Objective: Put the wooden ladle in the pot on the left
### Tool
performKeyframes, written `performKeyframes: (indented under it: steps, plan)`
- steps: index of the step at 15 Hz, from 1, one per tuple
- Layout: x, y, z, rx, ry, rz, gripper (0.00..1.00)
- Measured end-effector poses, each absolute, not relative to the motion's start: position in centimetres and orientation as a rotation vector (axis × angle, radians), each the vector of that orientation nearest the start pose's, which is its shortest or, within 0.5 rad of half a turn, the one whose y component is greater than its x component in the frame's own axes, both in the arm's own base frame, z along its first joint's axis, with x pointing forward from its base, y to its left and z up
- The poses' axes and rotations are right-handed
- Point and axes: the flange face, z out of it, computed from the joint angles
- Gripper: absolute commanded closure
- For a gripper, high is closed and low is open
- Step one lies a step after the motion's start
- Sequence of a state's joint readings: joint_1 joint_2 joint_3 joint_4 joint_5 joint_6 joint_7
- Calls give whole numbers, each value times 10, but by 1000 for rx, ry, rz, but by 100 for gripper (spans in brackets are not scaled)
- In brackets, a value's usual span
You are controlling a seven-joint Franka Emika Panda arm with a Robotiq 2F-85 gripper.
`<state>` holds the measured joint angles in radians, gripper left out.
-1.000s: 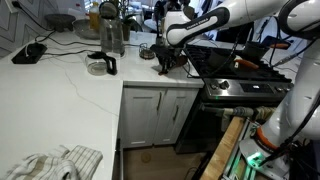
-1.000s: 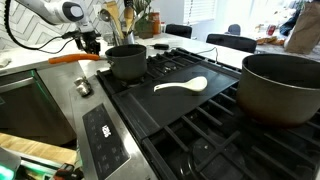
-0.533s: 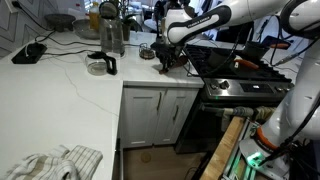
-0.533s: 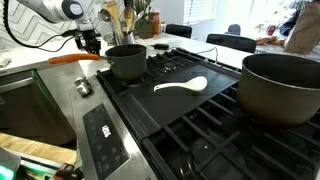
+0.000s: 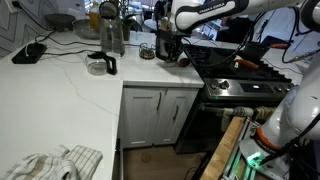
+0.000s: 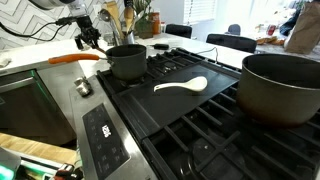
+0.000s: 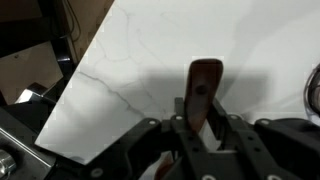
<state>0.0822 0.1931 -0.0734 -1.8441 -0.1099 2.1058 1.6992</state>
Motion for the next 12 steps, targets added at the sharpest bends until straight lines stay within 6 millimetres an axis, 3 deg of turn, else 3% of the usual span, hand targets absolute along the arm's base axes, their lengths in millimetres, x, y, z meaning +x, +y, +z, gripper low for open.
performKeyframes:
  steps: [6,12]
  plan:
    - [604,-5,461,-2131,2324,-225,93]
    - [584,-36,512,-2029,2344,-286,93]
